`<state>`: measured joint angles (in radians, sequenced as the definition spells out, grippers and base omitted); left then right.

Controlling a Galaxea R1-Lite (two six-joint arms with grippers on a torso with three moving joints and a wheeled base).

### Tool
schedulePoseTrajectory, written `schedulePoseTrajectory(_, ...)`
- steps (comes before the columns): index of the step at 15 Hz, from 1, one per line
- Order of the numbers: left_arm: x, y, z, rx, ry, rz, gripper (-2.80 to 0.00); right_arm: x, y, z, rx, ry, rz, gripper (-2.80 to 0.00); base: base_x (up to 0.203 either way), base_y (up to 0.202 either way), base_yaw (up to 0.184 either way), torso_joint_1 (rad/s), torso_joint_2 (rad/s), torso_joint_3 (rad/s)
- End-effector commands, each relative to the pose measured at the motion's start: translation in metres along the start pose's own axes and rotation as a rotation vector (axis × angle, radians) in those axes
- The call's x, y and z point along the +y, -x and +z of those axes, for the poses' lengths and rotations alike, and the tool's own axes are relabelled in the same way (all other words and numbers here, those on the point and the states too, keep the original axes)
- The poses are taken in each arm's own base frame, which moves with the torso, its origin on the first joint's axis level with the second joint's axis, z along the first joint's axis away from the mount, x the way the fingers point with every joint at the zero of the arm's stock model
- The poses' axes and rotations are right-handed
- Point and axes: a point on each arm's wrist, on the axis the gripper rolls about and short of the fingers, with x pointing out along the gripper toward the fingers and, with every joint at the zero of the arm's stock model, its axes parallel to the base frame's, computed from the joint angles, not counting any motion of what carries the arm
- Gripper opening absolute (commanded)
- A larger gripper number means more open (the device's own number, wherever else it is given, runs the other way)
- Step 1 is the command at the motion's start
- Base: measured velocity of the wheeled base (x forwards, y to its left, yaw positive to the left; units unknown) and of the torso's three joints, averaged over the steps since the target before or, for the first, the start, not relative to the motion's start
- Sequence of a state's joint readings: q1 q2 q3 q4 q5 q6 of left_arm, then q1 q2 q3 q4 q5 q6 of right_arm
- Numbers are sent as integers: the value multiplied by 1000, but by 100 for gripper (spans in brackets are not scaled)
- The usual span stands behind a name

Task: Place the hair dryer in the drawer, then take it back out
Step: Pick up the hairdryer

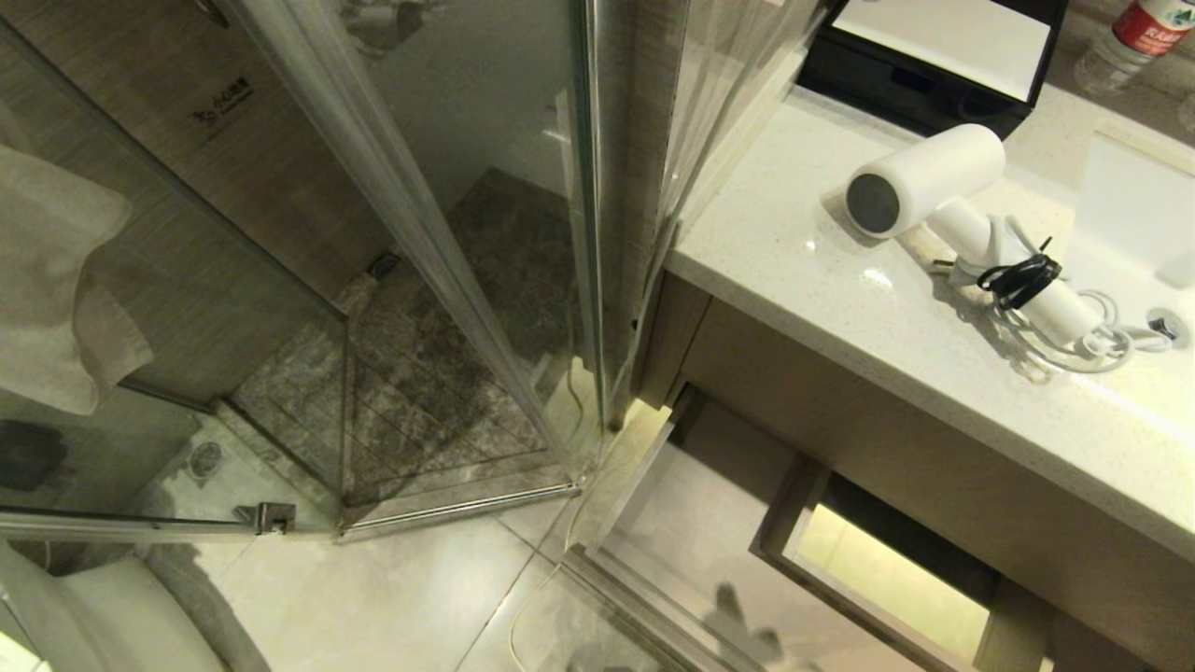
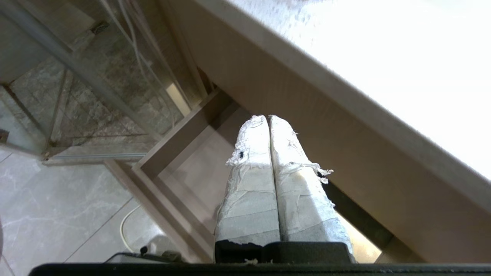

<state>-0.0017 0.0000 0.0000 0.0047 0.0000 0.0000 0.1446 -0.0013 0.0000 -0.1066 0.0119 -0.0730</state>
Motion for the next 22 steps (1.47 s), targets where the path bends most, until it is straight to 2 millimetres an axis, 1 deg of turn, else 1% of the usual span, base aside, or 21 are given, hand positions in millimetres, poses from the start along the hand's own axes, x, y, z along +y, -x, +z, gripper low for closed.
schedulePoseTrajectory(1, 0, 0, 0, 1, 0, 0, -280, 1, 1, -12, 0, 1, 2, -280, 0, 0, 0, 334, -186, 142)
schedulePoseTrajectory(5, 0, 0, 0, 1, 0, 0, -280, 1, 1, -12, 2, 1, 0, -280, 0, 0, 0, 357, -229, 129)
schedulePoseTrajectory(11, 0, 0, 0, 1, 0, 0, -280, 1, 1, -12, 2, -9, -1, -280, 0, 0, 0, 373, -300, 59)
schedulePoseTrajectory(17, 0, 0, 0, 0, 0, 0, -280, 1, 1, -12, 18, 18, 11, -280, 0, 0, 0, 55, -53, 9)
schedulePoseTrajectory(19, 0, 0, 0, 1, 0, 0, -280, 1, 2, -8, 2, 12, 11, -280, 0, 0, 0, 0, 0, 0)
schedulePoseTrajectory(20, 0, 0, 0, 1, 0, 0, -280, 0, 6, 6, -36, 12, 14, -280, 0, 0, 0, 0, 0, 0)
schedulePoseTrajectory(21, 0, 0, 0, 1, 0, 0, -280, -1, 13, 27, -80, 11, 13, -280, 0, 0, 0, 0, 0, 0)
schedulePoseTrajectory(22, 0, 0, 0, 1, 0, 0, -280, -3, 23, 55, -112, 9, 13, -280, 0, 0, 0, 0, 0, 0)
